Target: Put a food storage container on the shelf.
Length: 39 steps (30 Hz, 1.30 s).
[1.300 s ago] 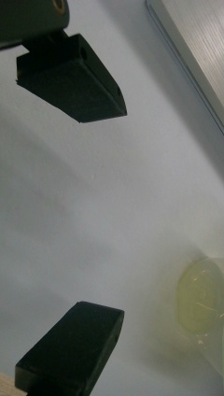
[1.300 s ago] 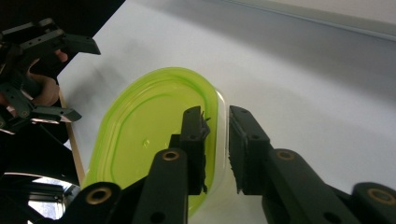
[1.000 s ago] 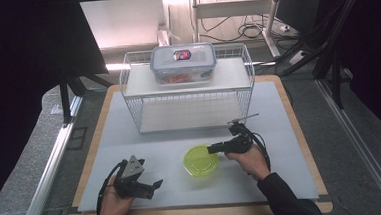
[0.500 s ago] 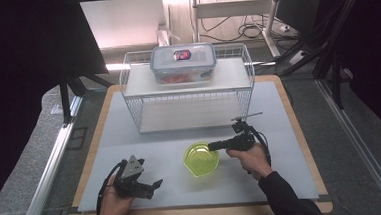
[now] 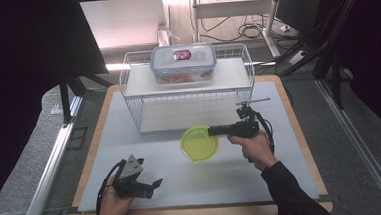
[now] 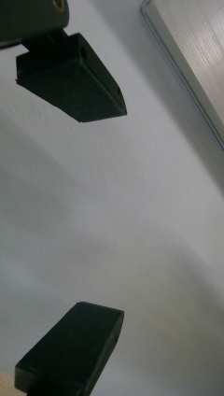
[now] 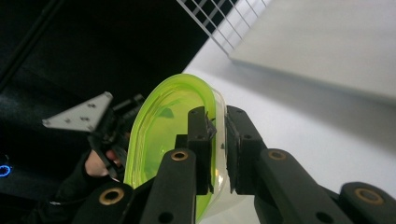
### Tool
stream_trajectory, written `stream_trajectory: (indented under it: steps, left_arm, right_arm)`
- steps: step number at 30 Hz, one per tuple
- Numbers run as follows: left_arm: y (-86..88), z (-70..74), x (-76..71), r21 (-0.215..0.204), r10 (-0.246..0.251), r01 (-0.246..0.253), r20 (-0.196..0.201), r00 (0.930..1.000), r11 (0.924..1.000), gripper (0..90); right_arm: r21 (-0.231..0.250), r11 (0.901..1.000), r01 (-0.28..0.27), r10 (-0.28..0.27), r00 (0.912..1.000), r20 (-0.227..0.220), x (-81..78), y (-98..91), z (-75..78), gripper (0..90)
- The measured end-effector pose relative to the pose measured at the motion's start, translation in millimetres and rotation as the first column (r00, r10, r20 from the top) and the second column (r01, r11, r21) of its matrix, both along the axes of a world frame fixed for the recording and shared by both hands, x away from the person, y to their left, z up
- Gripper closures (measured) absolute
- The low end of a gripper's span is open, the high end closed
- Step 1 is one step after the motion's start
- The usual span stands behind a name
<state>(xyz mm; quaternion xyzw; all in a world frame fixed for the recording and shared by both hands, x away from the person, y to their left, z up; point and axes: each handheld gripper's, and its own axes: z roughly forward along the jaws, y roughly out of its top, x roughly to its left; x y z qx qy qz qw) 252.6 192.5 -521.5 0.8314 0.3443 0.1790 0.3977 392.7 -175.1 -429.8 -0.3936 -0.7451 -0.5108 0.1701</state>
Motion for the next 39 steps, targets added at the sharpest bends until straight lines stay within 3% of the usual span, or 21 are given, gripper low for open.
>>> stream_trajectory:
  steps: [10, 27, 35, 39]
  left_arm:
    - [0.2, 0.0, 0.3, 0.005, -0.003, 0.003, 0.004, 1.0, 1.0, 5.0]
    - [0.0, -0.5, 0.5, 0.0, -0.005, 0.005, -0.001, 1.0, 1.0, 5.0]
    - [0.0, -0.4, 0.3, -0.006, -0.004, 0.004, -0.002, 1.0, 1.0, 5.0]
    - [-0.1, -0.3, 0.1, -0.007, -0.005, 0.005, -0.001, 1.0, 1.0, 5.0]
  right_arm:
    - [0.033, 0.9993, 0.015, -0.016, 0.998, 0.06, 9.6, 4.3, 49.4, 81.2]
    - [0.125, 0.9889, 0.08, -0.09, 0.9925, 0.082, 38.8, 4.8, 122.7, 81.2]
    - [0.143, 0.9795, 0.141, -0.158, 0.9813, 0.11, 57.6, 10.2, 156.5, 81.2]
    - [0.14, 0.972, 0.189, -0.206, 0.9703, 0.126, 70.0, 16.0, 171.4, 81.2]
